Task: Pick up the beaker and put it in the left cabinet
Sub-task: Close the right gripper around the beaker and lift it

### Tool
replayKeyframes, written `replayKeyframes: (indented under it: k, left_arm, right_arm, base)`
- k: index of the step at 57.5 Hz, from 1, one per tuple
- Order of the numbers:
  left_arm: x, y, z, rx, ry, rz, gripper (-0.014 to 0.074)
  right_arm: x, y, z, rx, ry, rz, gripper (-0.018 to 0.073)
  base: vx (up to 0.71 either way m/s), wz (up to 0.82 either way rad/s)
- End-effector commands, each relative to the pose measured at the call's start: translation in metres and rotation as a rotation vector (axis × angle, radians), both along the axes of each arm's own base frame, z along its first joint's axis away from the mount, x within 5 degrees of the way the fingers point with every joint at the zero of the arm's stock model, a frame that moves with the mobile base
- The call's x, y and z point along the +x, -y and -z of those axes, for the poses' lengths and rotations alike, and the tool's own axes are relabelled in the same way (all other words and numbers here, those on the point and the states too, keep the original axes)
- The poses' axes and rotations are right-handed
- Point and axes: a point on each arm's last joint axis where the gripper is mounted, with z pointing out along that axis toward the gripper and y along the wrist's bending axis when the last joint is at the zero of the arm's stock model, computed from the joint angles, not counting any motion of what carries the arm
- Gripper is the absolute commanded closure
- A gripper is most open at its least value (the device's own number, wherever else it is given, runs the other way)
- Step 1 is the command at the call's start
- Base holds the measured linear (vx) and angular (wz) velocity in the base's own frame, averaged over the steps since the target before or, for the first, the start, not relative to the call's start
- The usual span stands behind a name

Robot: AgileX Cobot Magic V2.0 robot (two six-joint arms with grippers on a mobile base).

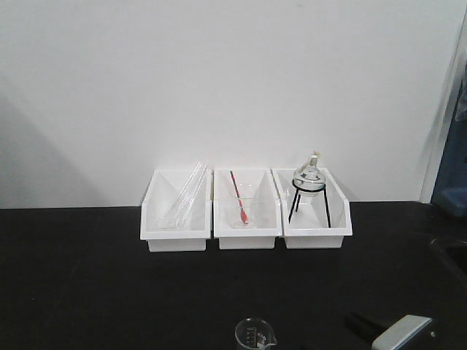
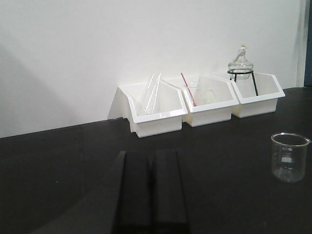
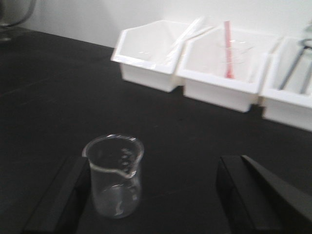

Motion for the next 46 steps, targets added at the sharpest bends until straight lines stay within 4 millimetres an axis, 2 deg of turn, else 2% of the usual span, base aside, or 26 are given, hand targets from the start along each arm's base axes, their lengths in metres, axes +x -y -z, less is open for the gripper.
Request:
replayKeyframes:
  k: [1, 10, 14, 46]
  left_arm:
    - [-0.001, 0.0, -0.003, -0.034, 0.081, 0.002, 0.0595]
    - [-0.001, 0.0, -0.003, -0.034, 0.081, 0.002, 0.0595]
    - [-0.001, 0.0, -0.003, -0.034, 0.081, 0.002, 0.0595]
    - [-0.001, 0.0, -0.003, -0.034, 0.081, 0.002, 0.0595]
  right_arm:
    - [0.008, -0.005, -0.002, 0.13, 0.134, -0.046, -0.0011]
    - [0.021, -0.012, 0.029, 0.114, 0.046, -0.09, -0.0011]
    - [0.028, -0.016, 0.036, 0.11, 0.036, -0.118, -0.0011]
    - [0.08, -0.042, 0.049, 0.192, 0.042, -0.255, -0.0011]
  base:
    - [0.0, 0.0]
    - [0.0, 0.0]
    - [0.0, 0.0]
    - [0.0, 0.0]
